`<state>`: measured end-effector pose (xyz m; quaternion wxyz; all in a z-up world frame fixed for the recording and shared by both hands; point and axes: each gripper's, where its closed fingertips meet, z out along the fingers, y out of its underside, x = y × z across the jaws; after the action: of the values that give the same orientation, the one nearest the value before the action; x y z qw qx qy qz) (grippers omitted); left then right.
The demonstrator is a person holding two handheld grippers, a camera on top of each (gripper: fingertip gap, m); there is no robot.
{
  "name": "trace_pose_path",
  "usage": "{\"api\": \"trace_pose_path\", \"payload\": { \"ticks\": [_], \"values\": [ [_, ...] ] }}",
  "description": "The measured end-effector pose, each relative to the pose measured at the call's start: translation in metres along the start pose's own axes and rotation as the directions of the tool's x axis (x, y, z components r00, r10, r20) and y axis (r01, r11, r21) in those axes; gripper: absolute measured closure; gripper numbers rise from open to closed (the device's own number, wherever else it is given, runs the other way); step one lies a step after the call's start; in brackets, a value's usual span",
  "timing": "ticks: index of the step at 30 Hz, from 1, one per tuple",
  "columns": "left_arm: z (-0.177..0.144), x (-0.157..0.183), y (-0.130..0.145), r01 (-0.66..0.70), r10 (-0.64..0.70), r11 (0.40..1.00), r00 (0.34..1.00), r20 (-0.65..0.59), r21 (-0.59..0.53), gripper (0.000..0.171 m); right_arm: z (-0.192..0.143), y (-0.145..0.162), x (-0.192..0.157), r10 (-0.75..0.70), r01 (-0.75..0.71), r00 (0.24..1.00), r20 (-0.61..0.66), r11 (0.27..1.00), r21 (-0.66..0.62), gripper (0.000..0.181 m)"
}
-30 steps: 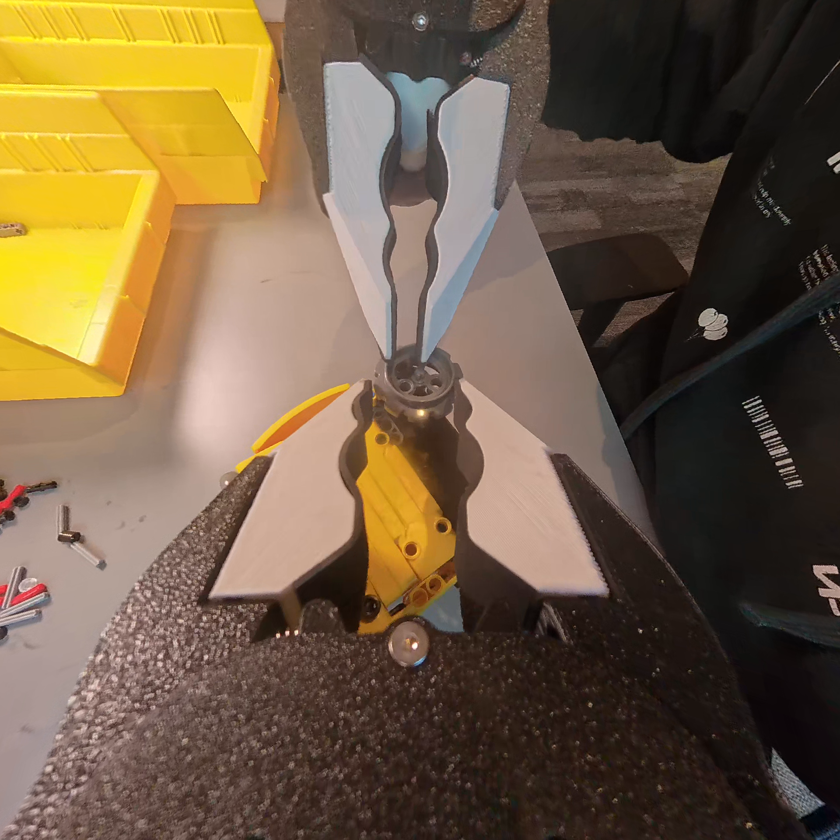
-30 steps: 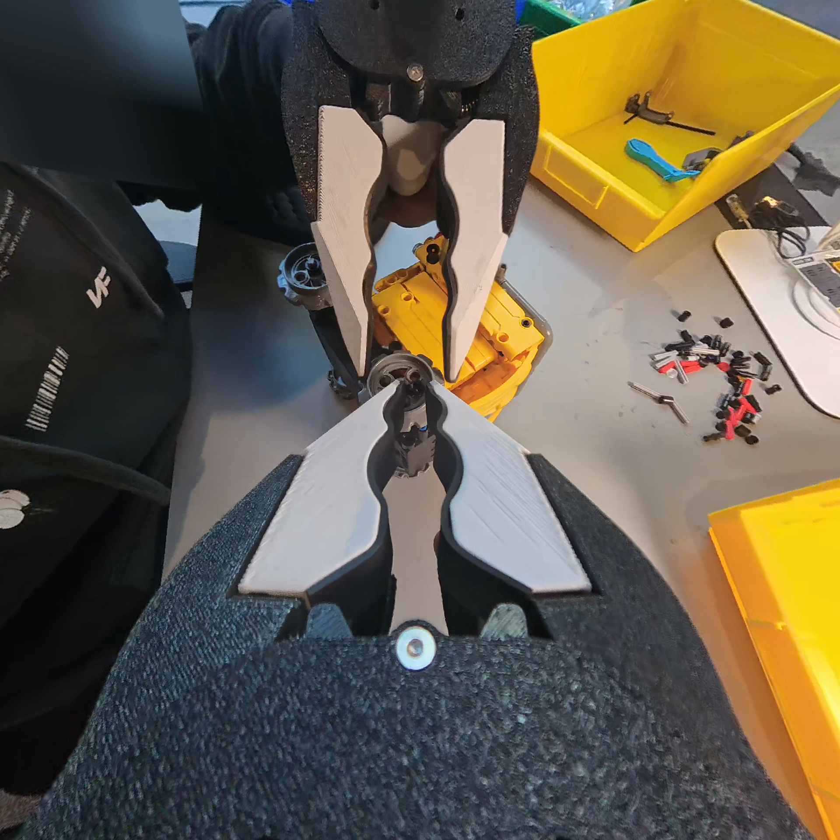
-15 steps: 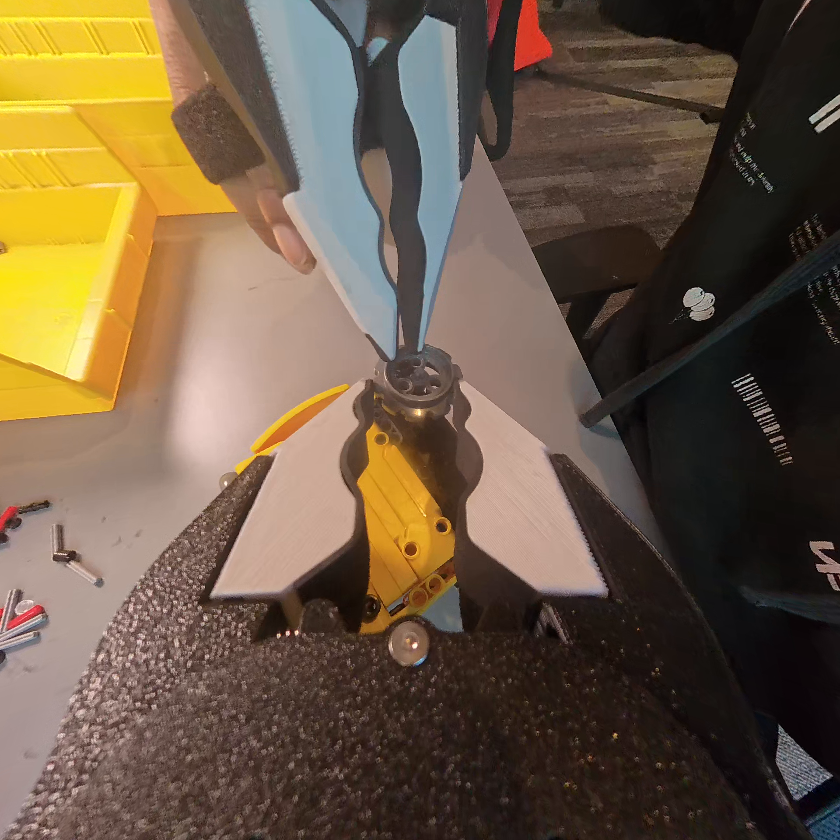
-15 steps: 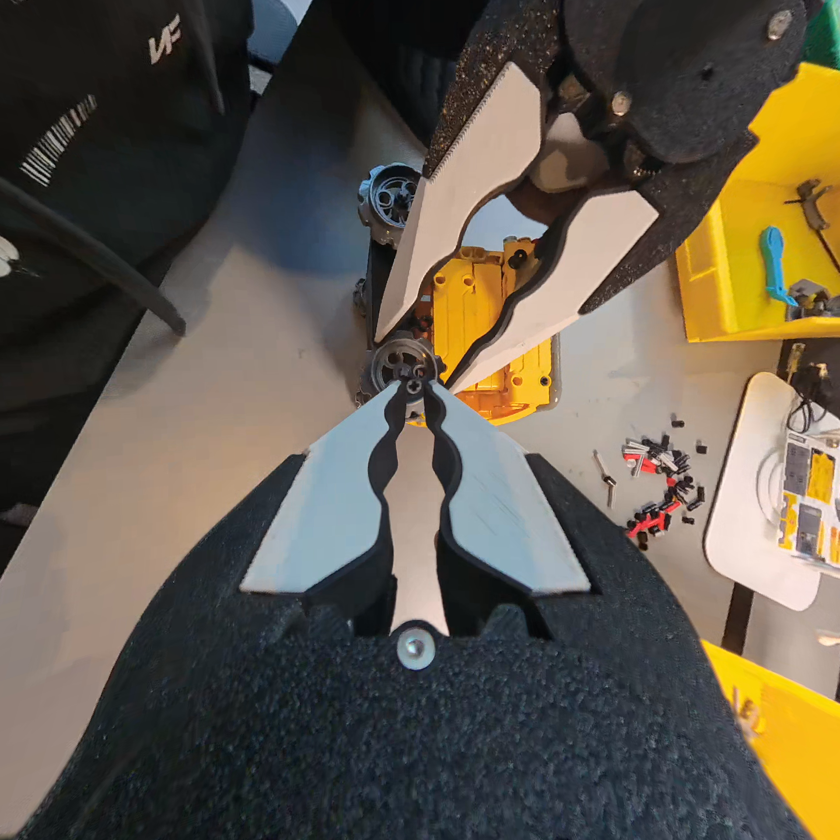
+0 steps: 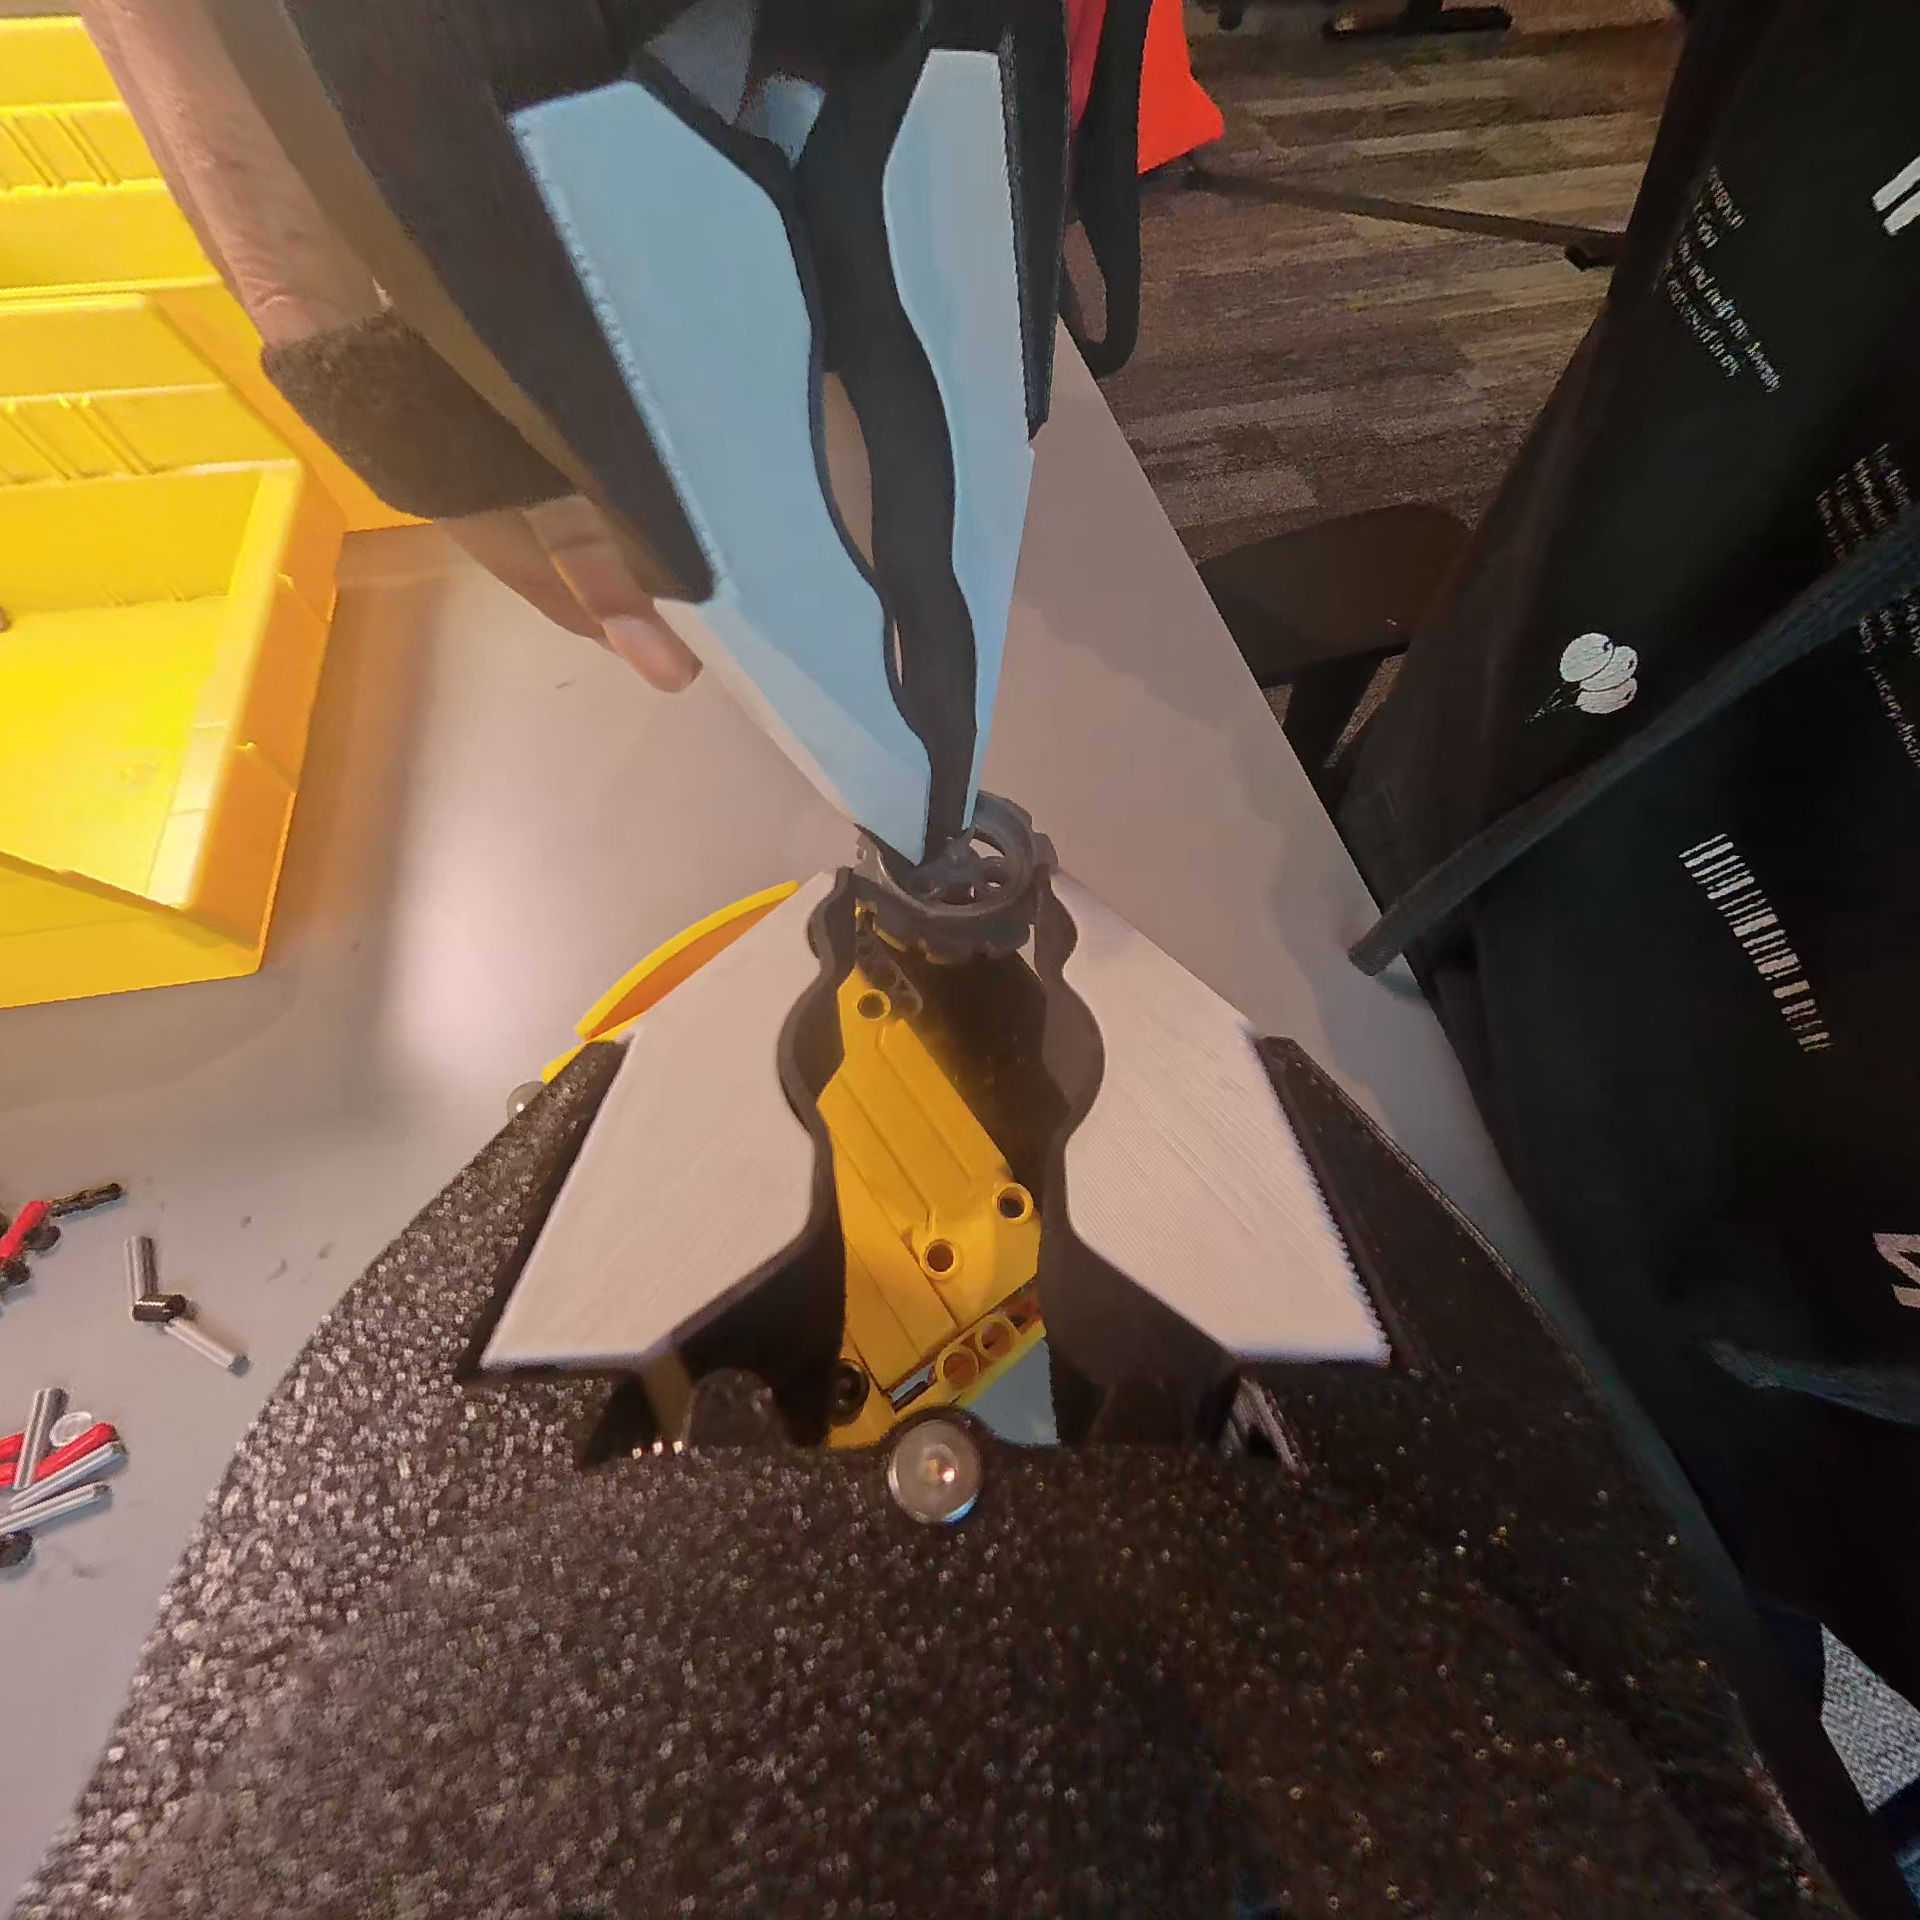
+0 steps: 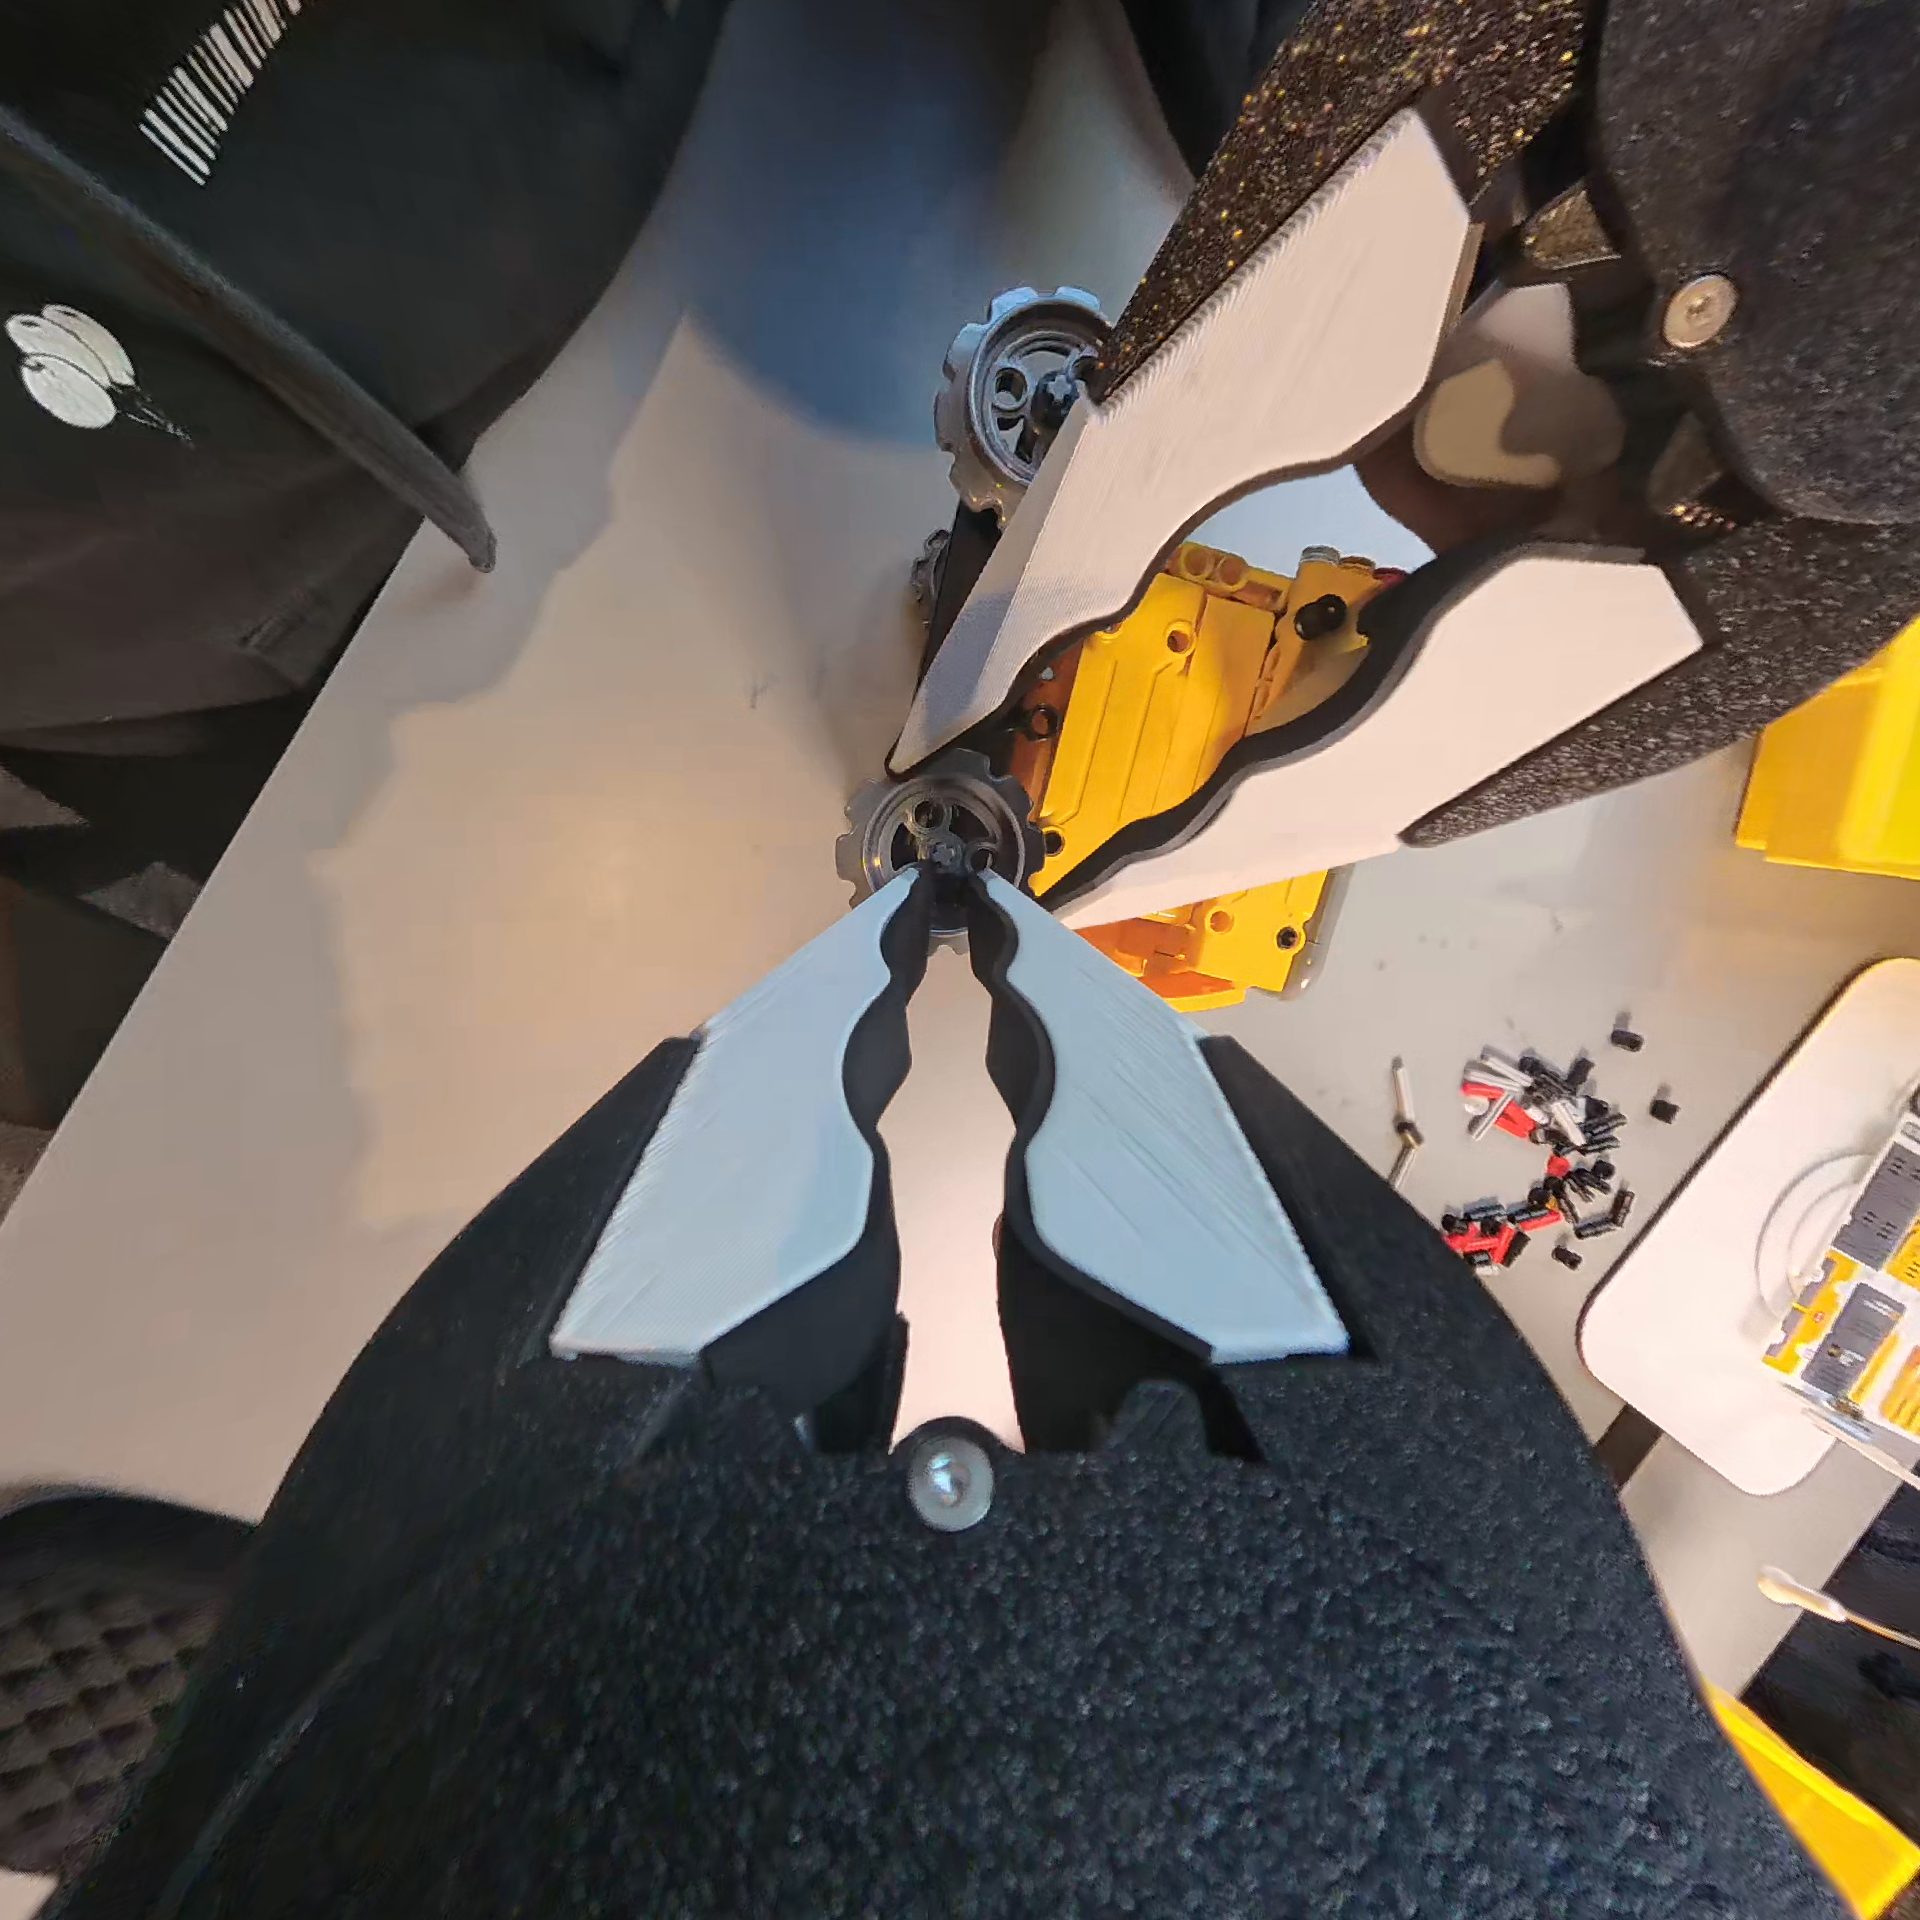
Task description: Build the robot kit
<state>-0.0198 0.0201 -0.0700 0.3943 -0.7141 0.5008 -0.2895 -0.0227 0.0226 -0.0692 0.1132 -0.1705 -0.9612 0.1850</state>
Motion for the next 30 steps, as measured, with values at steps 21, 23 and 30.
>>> {"api": "trace_pose_path", "payload": {
  "ticks": [21,23,30],
  "values": [
    [-0.003,-0.002,0.000,0.004,-0.005,0.999,1.000,0.019,0.043,0.140,-0.004,-0.011,0.006,0.151,-0.103,0.960,-0.235,0.973,0.207,0.177],
    [-0.003,-0.002,0.000,0.003,-0.004,0.999,1.000,0.020,0.043,0.140,-0.003,-0.010,0.005,0.161,-0.105,0.952,-0.259,0.970,0.219,0.177],
    [-0.003,-0.003,0.000,0.005,-0.006,0.999,1.000,0.026,0.045,0.140,-0.004,-0.009,0.003,0.204,-0.125,0.931,-0.302,0.957,0.262,0.173]
  ]
}}
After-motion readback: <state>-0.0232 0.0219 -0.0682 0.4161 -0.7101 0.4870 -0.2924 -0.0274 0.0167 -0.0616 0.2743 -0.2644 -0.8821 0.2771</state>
